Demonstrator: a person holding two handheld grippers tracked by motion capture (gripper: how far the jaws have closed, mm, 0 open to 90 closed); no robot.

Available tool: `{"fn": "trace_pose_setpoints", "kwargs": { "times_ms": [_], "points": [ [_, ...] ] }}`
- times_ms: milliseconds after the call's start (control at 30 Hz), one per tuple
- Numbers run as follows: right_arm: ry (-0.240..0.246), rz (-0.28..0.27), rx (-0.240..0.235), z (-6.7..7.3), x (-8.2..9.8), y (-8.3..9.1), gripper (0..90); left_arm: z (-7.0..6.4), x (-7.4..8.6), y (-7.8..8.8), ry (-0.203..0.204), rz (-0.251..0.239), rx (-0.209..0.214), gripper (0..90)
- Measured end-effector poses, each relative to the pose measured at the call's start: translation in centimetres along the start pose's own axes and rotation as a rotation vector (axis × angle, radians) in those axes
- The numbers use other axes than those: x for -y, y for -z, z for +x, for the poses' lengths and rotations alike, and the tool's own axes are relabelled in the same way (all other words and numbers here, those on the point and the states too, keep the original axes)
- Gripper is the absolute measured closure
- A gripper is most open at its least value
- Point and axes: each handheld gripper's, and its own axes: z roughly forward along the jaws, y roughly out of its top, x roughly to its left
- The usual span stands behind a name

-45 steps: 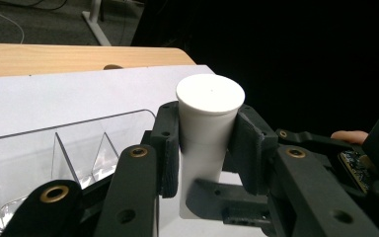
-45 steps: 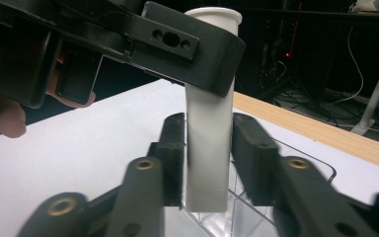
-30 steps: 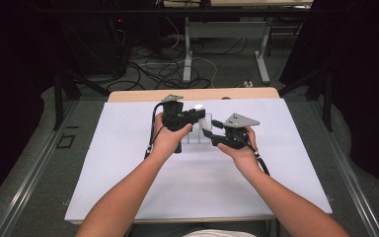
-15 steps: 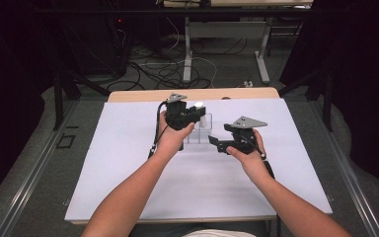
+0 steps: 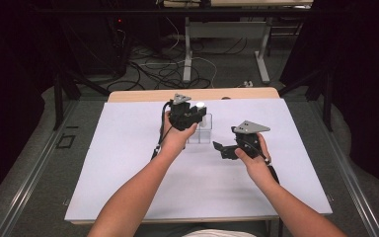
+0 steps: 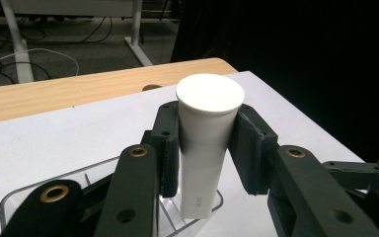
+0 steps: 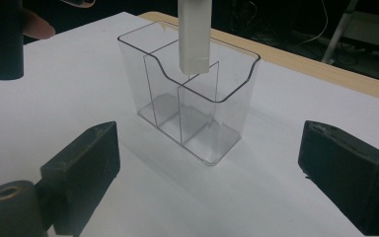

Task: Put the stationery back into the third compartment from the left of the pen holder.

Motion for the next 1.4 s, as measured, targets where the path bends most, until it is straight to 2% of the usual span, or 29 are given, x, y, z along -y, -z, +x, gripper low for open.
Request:
{"fn": "trace_pose_setpoints", "kwargs": {
  "times_ms": [167,233,600,733,833,900,933,967,1100,1200,1300,1333,1400],
  "points": [
    [0.014,-0.012,0.015,-0.1,0.2,0.1,6.8,-0.1,0.2,-0.6,-0.017,0.008,-0.011,66.9],
    [0.025,0.001,0.023,-0.2,0.3,0.2,6.7,-0.2,0.3,-0.8,-0.022,0.012,-0.017,66.8],
    [-0.028,0.016,0.042,-0.9,1.6,0.1,7.6,-0.9,0.9,-1.9,-0.043,0.016,-0.043,66.8],
    [-0.022,0.008,0.040,-1.1,1.7,0.1,8.1,-1.0,1.2,-2.4,-0.051,0.024,-0.053,66.8],
    [-0.034,0.014,0.037,-1.0,1.8,0.1,8.6,-1.1,1.4,-2.8,-0.052,0.047,-0.052,66.7],
    [-0.031,0.004,0.026,-1.1,1.9,0.0,9.3,-1.1,1.7,-3.1,-0.044,0.057,-0.057,66.7],
    [-0.025,0.016,0.032,-1.2,2.0,0.1,9.6,-1.1,1.9,-3.2,-0.050,0.066,-0.064,66.7],
    [-0.040,0.018,0.028,-1.1,2.0,0.0,9.7,-1.1,2.0,-3.3,-0.049,0.065,-0.063,66.7],
    [-0.043,0.018,0.023,-1.1,2.1,0.0,10.6,-1.2,2.4,-3.7,-0.044,0.071,-0.071,66.7],
    [-0.044,0.019,0.022,-1.2,2.2,0.0,11.0,-1.0,2.5,-3.8,-0.069,0.097,-0.079,66.6],
    [-0.044,0.033,0.018,-1.3,2.2,0.0,11.3,-1.1,2.7,-3.9,-0.065,0.092,-0.084,66.5],
    [-0.038,0.020,0.025,-1.3,2.3,-0.1,11.5,-1.0,2.7,-3.9,-0.067,0.093,-0.085,66.5],
    [-0.056,0.026,0.024,-1.3,2.4,-0.1,11.7,-1.0,2.7,-3.9,-0.066,0.096,-0.085,66.4]
  ]
}}
